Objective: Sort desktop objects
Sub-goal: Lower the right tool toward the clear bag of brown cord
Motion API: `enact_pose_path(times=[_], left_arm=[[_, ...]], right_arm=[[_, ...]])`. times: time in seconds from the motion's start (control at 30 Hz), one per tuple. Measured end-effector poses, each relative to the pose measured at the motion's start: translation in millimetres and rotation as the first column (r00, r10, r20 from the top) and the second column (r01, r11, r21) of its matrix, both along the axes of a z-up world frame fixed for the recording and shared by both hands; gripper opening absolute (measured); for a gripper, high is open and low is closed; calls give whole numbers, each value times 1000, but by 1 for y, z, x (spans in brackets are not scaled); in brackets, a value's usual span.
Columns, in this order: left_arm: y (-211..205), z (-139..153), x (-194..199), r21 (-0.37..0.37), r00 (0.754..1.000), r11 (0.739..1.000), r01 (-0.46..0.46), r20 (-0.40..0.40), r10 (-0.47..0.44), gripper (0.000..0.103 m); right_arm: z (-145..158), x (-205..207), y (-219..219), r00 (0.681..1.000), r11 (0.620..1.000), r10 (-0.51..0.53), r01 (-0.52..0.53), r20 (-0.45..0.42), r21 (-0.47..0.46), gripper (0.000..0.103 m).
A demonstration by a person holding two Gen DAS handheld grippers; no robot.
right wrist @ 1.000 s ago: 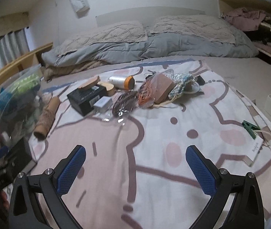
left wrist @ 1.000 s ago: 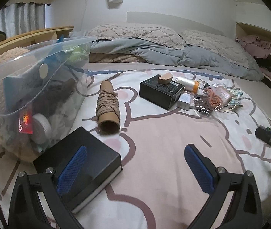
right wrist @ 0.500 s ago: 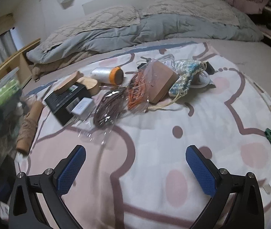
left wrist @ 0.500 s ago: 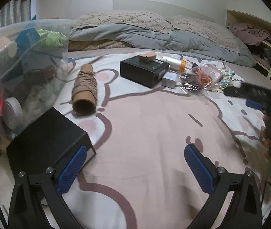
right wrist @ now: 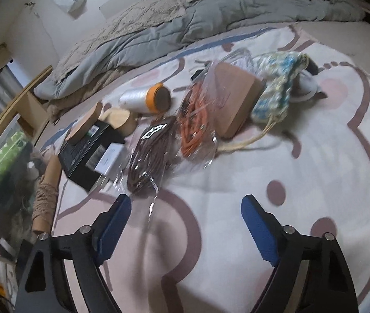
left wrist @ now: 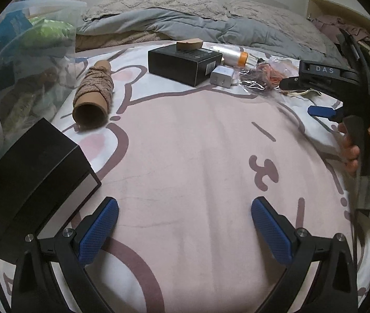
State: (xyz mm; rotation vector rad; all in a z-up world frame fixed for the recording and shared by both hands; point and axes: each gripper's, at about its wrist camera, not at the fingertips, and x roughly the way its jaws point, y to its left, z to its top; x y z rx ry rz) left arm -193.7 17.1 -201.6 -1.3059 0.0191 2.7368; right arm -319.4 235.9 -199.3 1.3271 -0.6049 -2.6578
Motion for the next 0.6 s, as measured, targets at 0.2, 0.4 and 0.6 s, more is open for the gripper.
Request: enact_pose_path(times=[0.2,0.4,0.6], left_arm=[[1,9,-12,95,1000,995,-3,10,2,101],[19,31,-33,111,999,994,16,-48,-10,101],[54,39,-68,95,995,995,38,-95,-28,94]], right_arm=[[-5,0,-12,997,997,70,-69,17,-42,49],[0,6,-8,997,994,80,-80,4,-72,46],[1,14,16,1000,991,-14,14,5,-130,46]])
